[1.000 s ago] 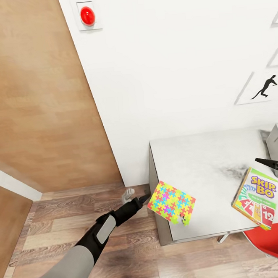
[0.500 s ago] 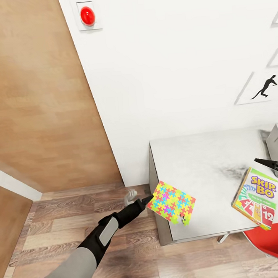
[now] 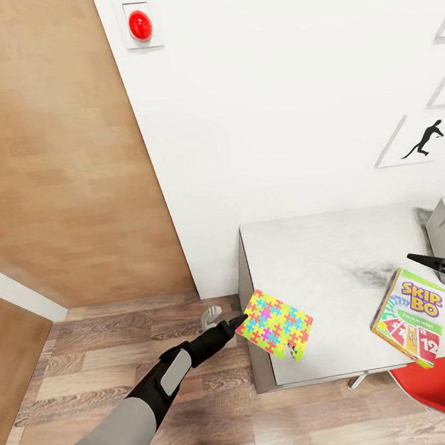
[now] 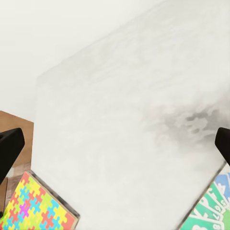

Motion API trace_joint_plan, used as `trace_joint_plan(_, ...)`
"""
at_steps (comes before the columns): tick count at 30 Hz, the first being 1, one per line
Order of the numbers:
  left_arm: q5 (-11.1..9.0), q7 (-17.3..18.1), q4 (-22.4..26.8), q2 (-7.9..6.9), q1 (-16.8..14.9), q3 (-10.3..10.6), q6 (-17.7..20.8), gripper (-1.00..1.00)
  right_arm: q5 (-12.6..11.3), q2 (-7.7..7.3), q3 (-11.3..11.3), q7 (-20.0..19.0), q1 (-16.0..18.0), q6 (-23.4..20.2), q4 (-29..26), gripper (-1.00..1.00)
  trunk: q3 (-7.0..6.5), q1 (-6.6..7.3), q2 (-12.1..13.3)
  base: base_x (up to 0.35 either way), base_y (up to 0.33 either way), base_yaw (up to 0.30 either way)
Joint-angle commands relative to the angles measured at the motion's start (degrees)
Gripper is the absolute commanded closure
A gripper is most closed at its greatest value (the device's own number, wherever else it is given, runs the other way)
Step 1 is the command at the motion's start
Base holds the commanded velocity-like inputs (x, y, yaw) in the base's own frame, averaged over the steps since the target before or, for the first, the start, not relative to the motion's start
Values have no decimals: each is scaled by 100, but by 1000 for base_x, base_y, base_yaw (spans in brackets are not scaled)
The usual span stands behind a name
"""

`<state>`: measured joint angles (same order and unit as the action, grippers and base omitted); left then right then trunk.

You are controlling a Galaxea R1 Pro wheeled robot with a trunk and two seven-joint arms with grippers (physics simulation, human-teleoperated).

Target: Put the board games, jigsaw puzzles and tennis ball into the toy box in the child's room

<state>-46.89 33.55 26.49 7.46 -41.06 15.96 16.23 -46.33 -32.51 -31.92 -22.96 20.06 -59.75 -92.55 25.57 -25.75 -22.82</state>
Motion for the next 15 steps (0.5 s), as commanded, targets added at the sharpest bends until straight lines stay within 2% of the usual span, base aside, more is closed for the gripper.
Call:
trace_joint_plan(1, -60, 3, 0, 0, -3, 13, 47, -100, 54, -1, -7, -60, 6, -25, 0, -100, 8, -3, -10, 0, 0, 0)
trace_joint_plan(15, -58, 2, -3, 28, 15, 18, 47, -100, 54, 6, -7, -60, 6, -25, -1, -100, 8, -3, -10, 0, 0, -1)
